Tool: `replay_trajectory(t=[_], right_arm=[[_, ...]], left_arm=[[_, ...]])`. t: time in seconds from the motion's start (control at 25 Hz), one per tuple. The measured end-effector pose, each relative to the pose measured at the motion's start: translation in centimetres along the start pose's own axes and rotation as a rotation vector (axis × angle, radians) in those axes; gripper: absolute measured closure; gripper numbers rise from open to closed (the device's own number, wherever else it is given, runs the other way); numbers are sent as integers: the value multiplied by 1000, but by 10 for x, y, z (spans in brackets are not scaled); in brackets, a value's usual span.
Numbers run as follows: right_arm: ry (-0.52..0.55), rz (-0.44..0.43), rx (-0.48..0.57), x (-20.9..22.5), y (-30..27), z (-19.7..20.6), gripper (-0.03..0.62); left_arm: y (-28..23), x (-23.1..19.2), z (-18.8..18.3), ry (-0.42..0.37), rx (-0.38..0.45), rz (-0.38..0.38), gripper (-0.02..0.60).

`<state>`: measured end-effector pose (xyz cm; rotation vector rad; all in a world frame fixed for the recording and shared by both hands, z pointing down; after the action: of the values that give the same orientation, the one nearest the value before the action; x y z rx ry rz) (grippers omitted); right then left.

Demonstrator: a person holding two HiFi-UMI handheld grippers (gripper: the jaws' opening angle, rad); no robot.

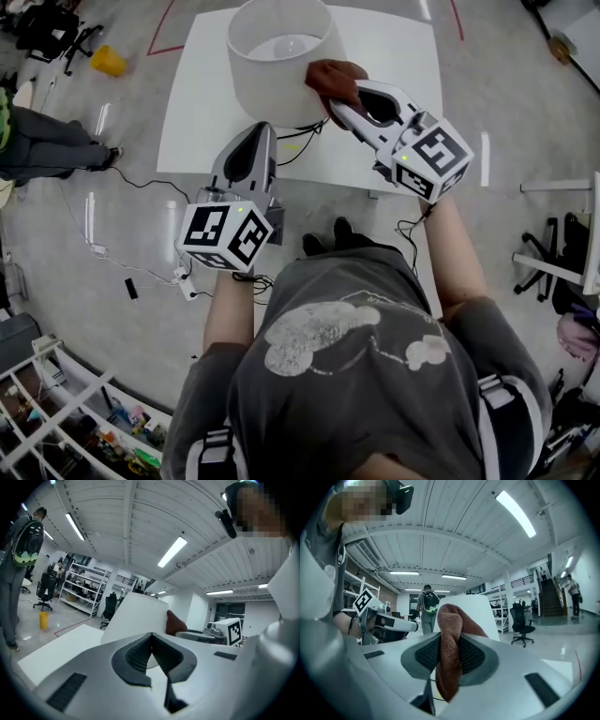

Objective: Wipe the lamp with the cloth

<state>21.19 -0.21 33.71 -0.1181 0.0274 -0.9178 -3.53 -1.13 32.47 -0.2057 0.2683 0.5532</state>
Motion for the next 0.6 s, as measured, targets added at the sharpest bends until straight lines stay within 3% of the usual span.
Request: replay_trajectory(t=[0.32,0.6], right_arm=[[-106,-81,-24,1,0,43,503],[-188,-44,-103,-13,-5,76,503]], left_arm=[[-9,4,8,-32,-33,-79,574],[-11,-10,18,-40,-58,-70,574]])
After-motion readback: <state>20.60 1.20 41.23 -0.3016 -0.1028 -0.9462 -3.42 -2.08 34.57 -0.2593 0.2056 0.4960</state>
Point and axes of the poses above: the fingertips, and each gripper's own axes: y backward along the fingers, x to its right, z out of its underside, the point moved 10 cm from there along y, backward along the fingers, and after that the axes turned 14 degrees about -z, right-handed, at the moved point
